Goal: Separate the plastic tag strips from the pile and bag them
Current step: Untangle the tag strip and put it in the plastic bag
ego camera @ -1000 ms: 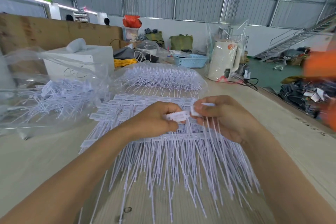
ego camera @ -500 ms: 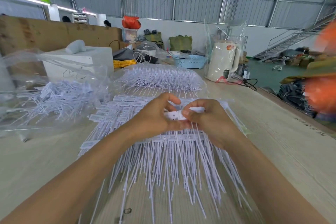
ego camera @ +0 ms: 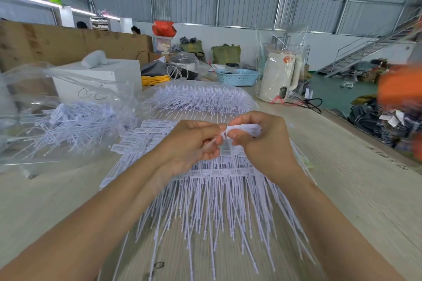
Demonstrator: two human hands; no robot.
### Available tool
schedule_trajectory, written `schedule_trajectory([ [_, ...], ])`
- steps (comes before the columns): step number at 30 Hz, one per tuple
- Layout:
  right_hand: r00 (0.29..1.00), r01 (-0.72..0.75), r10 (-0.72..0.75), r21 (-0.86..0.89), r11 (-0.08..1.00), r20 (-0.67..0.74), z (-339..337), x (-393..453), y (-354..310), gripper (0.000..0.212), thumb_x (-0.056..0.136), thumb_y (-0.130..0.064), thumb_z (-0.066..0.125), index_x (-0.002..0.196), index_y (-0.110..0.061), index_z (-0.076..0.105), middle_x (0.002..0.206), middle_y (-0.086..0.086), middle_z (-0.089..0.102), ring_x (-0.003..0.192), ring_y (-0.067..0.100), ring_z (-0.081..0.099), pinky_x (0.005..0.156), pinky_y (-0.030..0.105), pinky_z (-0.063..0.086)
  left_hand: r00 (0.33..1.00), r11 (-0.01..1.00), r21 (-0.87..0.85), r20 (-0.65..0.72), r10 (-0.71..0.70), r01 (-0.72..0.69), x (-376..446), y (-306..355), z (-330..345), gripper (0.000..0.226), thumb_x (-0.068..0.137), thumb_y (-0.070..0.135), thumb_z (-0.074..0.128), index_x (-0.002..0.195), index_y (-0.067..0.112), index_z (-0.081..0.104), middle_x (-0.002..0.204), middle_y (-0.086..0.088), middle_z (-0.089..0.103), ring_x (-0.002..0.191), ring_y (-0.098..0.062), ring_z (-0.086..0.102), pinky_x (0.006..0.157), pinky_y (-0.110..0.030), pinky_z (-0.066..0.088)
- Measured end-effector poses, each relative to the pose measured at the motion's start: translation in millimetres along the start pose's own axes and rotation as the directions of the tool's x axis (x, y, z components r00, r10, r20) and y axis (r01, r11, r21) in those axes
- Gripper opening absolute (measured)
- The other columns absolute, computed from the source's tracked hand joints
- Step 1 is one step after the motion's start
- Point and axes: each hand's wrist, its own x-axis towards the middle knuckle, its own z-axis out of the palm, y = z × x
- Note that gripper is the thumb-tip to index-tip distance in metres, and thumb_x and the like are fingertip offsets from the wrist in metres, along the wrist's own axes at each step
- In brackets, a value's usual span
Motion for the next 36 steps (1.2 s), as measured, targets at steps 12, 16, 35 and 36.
schedule_trajectory([
  [12,0.949,-0.193,0.251,0.276,0.941,-0.192,-55.4,18.5,14.1,0.009,0.077,0.004,0.068,0.079,-0.005,0.068,0.073,0.007,0.064,0.059,0.014,0.06,0.058,0.017,0.051,0.997,0.96,0.268,-0.018,-0.075,0.077,-6.7,13.4,-18.2,0.014,0.078,0.011,0.067,0.083,-0.002,0.066,0.042,0.001,0.052,0.037,-0.007,0.047,0.045,-0.017,0.045],
  [16,0.922,-0.268,0.379,0.575,0.773,-0.08,-63.7,22.2,12.3,0.007,0.076,0.003,0.066,0.082,0.002,0.065,0.08,0.012,0.064,0.063,0.017,0.06,0.055,0.019,0.051,0.988,0.927,0.349,-0.026,0.154,-0.135,-4.6,11.2,-7.0,0.011,0.092,0.007,0.054,0.091,0.008,0.065,0.053,0.007,0.063,0.045,0.001,0.055,0.053,-0.012,0.048],
  [35,0.95,-0.312,0.239,0.62,0.72,0.201,14.0,-2.0,3.3,0.01,0.087,-0.002,0.06,0.096,-0.003,0.062,0.099,0.022,0.067,0.085,0.032,0.068,0.076,0.044,0.058,0.933,0.939,0.232,-0.197,0.302,-0.255,-7.7,1.6,12.3,0.021,0.082,-0.002,0.062,0.079,0.016,0.071,0.068,0.007,0.068,0.056,0.0,0.061,0.048,-0.01,0.044],
  [36,0.957,-0.292,0.222,0.615,0.733,0.189,15.3,-2.5,3.1,0.012,0.087,-0.002,0.059,0.099,-0.003,0.062,0.1,0.021,0.067,0.086,0.03,0.067,0.079,0.043,0.058,0.938,0.947,0.208,-0.199,0.284,-0.243,-8.1,2.0,12.1,0.023,0.081,-0.003,0.063,0.08,0.017,0.072,0.069,0.006,0.069,0.06,-0.004,0.062,0.051,-0.011,0.045],
])
